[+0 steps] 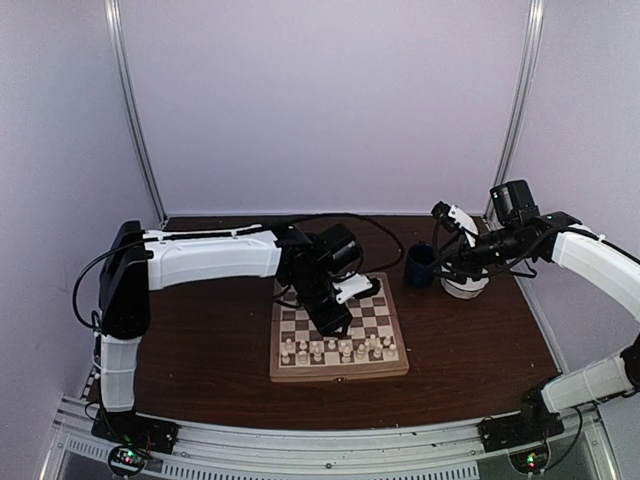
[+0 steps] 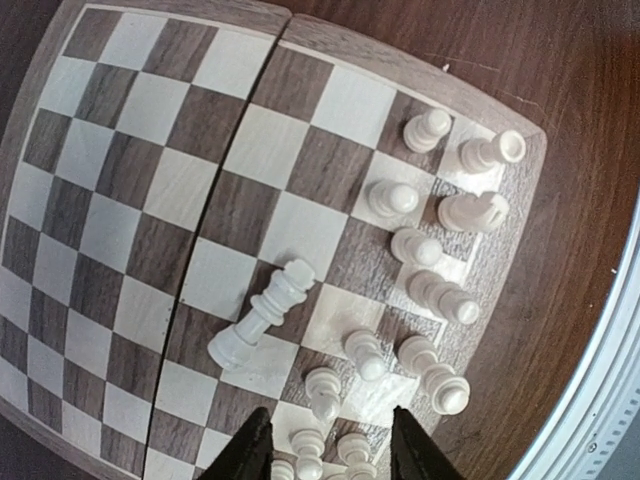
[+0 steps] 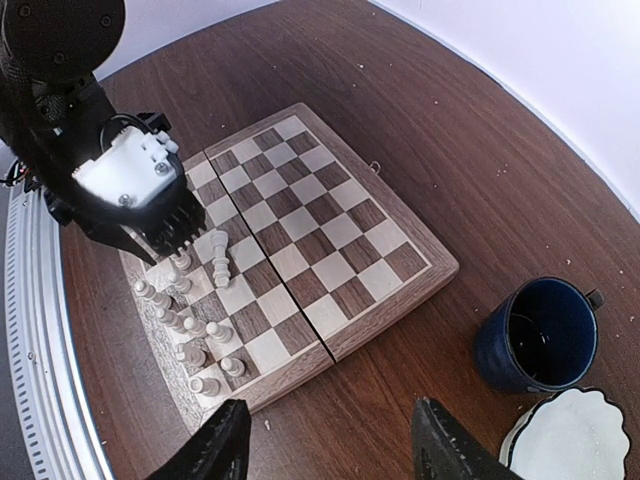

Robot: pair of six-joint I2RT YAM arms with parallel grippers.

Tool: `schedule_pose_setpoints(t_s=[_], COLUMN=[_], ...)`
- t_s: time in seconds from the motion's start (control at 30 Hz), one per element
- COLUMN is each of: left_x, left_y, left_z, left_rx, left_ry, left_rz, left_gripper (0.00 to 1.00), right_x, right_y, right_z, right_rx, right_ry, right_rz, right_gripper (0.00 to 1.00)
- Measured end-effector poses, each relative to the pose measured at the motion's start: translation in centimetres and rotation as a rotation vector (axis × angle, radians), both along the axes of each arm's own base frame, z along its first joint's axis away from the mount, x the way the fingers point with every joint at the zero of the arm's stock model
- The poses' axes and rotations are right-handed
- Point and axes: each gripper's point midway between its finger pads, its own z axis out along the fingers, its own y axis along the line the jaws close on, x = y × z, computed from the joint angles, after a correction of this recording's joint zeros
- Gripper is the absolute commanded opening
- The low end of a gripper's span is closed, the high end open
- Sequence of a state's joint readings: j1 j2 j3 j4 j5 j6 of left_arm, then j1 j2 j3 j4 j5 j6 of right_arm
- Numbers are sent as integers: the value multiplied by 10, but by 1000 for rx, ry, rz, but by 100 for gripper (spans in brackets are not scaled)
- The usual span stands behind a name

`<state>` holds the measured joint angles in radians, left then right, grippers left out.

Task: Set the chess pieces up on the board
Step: Adjust the pawn at e2.

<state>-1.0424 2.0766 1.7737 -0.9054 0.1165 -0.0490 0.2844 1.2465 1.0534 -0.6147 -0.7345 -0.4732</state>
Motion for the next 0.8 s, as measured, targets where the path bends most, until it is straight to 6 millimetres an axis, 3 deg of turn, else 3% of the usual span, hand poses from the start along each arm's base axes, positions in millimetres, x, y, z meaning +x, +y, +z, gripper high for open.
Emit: schedule_pose_setpoints(t_s=[0.27, 0.8], left_x=[-8, -6], left_y=[-3, -4], left_z=[-16, -36], left_rx=[16, 54], left_ry=[51, 52], left_rz=[-36, -82], left_gripper=[44, 38], right_x=[2, 3], right_y=[0, 0], right_z=[-5, -7], right_rx=[-7, -16], right_ry=[11, 10], right_rz=[0, 4], right_gripper=[58, 58])
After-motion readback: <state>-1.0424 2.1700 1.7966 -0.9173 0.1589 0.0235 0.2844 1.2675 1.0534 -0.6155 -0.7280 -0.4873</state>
